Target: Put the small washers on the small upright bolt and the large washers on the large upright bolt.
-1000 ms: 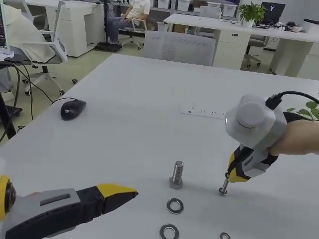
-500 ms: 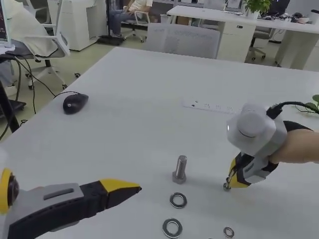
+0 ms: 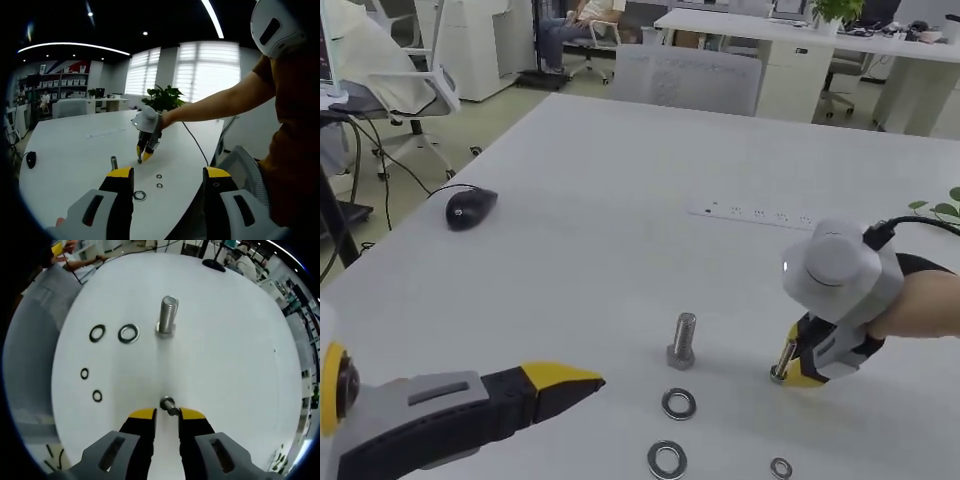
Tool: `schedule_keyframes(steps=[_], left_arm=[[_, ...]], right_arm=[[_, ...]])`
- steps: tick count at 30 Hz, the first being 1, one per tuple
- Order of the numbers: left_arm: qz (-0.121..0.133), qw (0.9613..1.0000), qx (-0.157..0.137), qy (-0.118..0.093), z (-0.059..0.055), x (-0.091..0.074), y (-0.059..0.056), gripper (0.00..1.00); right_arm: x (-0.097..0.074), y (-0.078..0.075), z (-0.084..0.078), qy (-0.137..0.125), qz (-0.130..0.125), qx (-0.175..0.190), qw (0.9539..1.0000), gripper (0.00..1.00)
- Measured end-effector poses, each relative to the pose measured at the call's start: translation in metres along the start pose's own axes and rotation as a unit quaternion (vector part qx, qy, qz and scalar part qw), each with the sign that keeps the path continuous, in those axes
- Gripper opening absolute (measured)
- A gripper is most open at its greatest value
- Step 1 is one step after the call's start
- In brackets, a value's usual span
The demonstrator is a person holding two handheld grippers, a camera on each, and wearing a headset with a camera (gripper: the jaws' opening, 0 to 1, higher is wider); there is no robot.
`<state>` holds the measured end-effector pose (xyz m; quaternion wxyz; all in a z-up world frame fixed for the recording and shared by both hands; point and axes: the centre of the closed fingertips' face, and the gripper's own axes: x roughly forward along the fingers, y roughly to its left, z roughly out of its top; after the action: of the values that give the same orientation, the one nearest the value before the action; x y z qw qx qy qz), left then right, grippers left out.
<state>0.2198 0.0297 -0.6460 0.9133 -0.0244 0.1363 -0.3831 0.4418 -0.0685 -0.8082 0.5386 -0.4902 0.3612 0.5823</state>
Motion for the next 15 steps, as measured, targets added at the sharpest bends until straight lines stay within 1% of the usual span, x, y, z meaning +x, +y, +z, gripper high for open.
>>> schedule_keyframes(steps=[3,4,7,11,13,15], left_arm=[[-0.002,1.0000,0.002,-0.001,0.002,0.000,0.000,0.55],[-0.002,1.0000,0.003,-0.001,0.002,0.000,0.000,0.55],[-0.002,1.0000,0.007,-0.002,0.004,0.000,0.000,0.55],[-0.005,0.9999,0.010,-0.003,0.004,0.000,-0.002,0.55],[-0.007,0.9999,0.011,-0.002,0.003,0.000,-0.004,0.55],[-0.008,0.9999,0.014,-0.004,0.004,0.000,-0.006,0.55]], right_arm=[[-0.004,0.001,-0.005,0.002,-0.003,0.004,1.0000,0.18],[-0.006,0.003,-0.006,0.002,-0.001,0.008,1.0000,0.18],[-0.010,0.010,-0.011,0.005,-0.001,0.007,1.0000,0.18],[-0.014,0.025,-0.014,0.005,0.008,0.004,0.9999,0.17],[-0.015,0.036,-0.013,-0.001,0.022,0.013,0.9997,0.17],[-0.014,0.047,-0.012,-0.002,0.032,0.010,0.9994,0.17]])
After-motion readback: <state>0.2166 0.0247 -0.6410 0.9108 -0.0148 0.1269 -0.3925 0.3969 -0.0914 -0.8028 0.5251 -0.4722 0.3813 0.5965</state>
